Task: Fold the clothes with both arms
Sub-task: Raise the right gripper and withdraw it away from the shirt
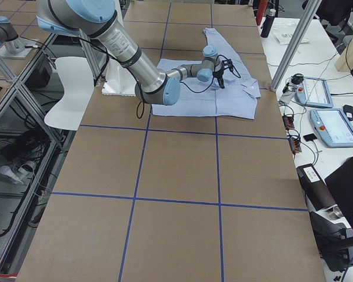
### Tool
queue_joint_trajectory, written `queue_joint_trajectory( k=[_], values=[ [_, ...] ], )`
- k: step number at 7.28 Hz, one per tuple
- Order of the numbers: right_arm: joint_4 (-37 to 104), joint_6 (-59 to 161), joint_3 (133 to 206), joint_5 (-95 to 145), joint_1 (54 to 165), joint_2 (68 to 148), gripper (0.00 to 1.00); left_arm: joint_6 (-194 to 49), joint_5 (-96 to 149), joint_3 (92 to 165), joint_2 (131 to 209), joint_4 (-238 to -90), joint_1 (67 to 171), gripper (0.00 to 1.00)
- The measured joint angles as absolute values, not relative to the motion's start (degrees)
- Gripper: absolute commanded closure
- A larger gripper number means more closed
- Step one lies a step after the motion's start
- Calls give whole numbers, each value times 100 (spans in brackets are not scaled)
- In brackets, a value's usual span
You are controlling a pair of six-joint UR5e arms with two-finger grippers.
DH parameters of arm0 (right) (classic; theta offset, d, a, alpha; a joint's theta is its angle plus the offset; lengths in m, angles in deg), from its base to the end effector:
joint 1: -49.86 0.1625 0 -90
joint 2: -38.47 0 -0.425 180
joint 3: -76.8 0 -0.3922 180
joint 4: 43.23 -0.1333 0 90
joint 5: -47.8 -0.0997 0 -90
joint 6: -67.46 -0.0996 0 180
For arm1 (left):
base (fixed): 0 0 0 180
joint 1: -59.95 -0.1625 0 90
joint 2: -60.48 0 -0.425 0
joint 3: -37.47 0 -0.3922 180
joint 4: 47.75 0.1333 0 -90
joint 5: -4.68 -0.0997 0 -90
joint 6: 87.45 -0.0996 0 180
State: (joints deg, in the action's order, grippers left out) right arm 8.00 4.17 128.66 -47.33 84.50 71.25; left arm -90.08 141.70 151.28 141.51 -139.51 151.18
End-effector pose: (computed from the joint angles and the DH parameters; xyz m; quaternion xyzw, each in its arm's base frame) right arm -0.6410 -0.5940 0.2328 0.2128 -0.4356 0.0389 0.8738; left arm -0.0696 -0.4264 0.5184 0.1456 0.3900 0.0687 0.9066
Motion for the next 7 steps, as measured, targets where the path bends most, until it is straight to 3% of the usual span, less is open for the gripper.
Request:
queue_joint_trajectory(
  k=[7],
  values=[
    [1417, 360, 12881, -4590, 8415, 6513, 100, -9008, 14170, 15111, 14151, -13951, 15118, 0]
  ],
)
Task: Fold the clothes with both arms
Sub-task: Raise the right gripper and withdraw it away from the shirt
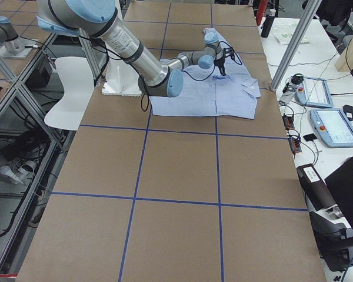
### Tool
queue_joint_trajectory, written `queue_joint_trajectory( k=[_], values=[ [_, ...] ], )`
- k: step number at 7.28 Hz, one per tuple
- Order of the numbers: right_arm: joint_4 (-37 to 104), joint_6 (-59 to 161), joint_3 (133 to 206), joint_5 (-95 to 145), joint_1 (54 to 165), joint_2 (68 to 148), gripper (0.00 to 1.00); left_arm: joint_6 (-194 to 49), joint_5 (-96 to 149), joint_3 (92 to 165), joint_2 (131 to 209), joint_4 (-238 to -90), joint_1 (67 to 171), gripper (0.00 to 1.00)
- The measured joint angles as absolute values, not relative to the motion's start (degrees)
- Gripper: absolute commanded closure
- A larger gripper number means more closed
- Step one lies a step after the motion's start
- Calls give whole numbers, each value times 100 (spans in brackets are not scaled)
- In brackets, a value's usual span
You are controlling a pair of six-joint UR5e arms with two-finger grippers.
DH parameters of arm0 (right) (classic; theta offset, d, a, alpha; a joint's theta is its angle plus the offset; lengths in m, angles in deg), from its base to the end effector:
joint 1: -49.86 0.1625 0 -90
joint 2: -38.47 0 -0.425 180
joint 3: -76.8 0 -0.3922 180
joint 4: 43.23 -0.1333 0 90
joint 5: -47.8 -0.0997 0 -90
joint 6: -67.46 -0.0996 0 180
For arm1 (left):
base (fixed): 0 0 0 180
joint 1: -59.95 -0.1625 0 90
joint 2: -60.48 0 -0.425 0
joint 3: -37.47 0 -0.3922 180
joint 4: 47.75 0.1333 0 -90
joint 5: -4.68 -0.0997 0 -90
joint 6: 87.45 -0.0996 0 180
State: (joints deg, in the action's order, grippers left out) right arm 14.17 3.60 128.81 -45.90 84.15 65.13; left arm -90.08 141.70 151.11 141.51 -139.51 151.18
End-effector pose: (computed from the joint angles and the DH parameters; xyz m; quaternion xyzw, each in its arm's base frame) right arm -0.6485 -0.5958 0.1535 0.2193 -0.4326 0.0465 0.8733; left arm -0.0696 -0.4266 0.5199 0.1442 0.3902 0.0681 0.9068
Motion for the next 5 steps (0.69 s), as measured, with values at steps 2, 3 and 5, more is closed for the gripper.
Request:
queue_joint_trajectory(
  k=[2, 3, 5],
  values=[
    [1528, 340, 12688, -4357, 8325, 6192, 100, -9008, 14170, 15111, 14151, -13951, 15118, 0],
    [1536, 332, 12433, -4240, 8265, 5941, 74, -9008, 14170, 15111, 14151, -13951, 15118, 0],
    [1540, -92, 12018, -3899, 8082, 5485, 2, -9008, 14168, 15114, 14151, -13951, 15118, 0]
  ],
)
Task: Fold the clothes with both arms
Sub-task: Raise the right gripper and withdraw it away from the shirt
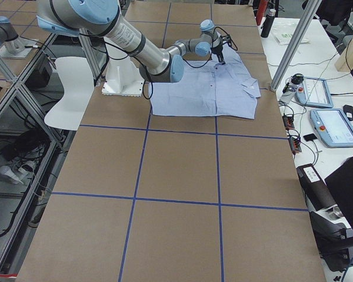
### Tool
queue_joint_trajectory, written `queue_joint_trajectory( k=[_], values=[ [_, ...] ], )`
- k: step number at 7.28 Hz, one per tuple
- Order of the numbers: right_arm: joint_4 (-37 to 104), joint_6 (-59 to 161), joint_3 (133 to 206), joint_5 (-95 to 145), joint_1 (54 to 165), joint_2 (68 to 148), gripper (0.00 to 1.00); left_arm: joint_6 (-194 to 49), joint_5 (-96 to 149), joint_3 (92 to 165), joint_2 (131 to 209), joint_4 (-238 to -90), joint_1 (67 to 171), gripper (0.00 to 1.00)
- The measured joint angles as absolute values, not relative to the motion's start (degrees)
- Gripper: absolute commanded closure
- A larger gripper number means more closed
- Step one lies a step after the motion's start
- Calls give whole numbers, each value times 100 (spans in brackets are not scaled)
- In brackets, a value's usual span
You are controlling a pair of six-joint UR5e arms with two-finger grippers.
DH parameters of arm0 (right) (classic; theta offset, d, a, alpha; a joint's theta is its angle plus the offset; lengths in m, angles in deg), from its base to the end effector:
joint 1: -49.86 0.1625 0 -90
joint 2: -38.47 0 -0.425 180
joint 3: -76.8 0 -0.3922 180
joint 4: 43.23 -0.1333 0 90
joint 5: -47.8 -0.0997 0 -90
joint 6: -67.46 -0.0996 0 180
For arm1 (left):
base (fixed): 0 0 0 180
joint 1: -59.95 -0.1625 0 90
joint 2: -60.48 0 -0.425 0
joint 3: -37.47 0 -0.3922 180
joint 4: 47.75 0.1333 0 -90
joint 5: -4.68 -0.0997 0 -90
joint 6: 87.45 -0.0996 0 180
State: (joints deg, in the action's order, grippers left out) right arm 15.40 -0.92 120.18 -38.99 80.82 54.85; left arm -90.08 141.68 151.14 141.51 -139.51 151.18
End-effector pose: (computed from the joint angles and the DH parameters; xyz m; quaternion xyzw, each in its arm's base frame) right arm -0.6953 -0.5791 0.0716 0.2378 -0.4262 0.0847 0.8687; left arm -0.0696 -0.4266 0.5197 0.1445 0.3900 0.0682 0.9069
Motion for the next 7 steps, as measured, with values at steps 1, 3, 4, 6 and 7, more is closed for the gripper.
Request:
queue_joint_trajectory(
  k=[1, 3, 4, 6, 7],
  values=[
    [1545, -426, 11728, -3797, 8038, 5191, 2, -9008, 14166, 15117, 14150, -13951, 15118, 0],
    [1665, -736, 11497, -3858, 8076, 4895, 2, -9001, 14169, 15129, 14179, -14030, 15116, 0],
    [1946, -749, 11586, -4149, 8201, 4860, 2, -8972, 14172, 15131, 14211, -14264, 15103, 0],
    [2685, -404, 11854, -4879, 8592, 4864, 2, -8614, 14248, 14995, 14354, -15053, 14911, 0],
    [3283, -34, 12068, -5277, 8876, 4897, 2, -8488, 14263, 14783, 14430, -15530, 14749, 0]
  ],
)
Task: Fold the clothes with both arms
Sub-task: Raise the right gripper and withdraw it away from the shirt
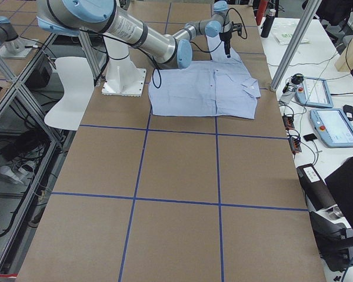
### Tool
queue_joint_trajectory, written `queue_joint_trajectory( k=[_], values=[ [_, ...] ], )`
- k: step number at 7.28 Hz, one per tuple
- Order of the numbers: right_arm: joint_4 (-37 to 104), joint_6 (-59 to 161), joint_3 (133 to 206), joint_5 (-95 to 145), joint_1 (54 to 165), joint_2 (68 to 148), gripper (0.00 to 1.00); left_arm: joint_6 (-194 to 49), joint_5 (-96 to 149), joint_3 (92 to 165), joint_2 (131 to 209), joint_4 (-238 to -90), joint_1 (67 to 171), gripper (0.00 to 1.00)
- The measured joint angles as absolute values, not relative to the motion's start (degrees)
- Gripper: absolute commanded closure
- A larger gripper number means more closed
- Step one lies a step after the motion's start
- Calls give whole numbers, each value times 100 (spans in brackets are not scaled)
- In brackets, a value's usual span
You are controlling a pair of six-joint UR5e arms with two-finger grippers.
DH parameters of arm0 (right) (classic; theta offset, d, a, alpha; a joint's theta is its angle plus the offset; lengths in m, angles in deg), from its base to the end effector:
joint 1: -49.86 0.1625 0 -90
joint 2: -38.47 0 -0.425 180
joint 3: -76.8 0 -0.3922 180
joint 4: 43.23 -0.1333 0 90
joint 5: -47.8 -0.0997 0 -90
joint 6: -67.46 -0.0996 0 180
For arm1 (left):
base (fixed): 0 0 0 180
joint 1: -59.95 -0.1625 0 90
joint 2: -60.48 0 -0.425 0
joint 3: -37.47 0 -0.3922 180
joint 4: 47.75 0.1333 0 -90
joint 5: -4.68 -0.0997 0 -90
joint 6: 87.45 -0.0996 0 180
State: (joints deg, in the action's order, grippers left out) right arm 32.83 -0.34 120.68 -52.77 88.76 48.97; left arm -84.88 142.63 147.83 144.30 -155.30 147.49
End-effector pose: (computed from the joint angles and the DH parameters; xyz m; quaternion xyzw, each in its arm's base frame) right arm -0.6165 -0.6452 0.0172 0.1305 -0.3870 0.0959 0.9077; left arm -0.0398 -0.4565 0.4933 0.2324 0.4014 0.1102 0.8790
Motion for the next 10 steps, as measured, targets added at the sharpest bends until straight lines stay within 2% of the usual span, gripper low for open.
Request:
queue_joint_trajectory(
  k=[2, 4, 7, 10],
  values=[
    [4261, 904, 12971, -6284, 9610, 5403, 2, -8396, 14244, 13714, 14890, -16337, 14484, 0],
    [4976, 1921, 14533, -6887, 10200, 6589, 1, -8298, 14233, 12652, 15254, -17173, 14428, 0],
    [5415, 3586, 16446, -7559, 11151, 8494, 1, -7037, 14235, 11628, 15423, -18610, 14282, 0],
    [5401, 4964, 17629, -8315, 12143, 10297, 1, -5561, 14232, 10785, 15424, -20063, 14103, 0]
  ],
)
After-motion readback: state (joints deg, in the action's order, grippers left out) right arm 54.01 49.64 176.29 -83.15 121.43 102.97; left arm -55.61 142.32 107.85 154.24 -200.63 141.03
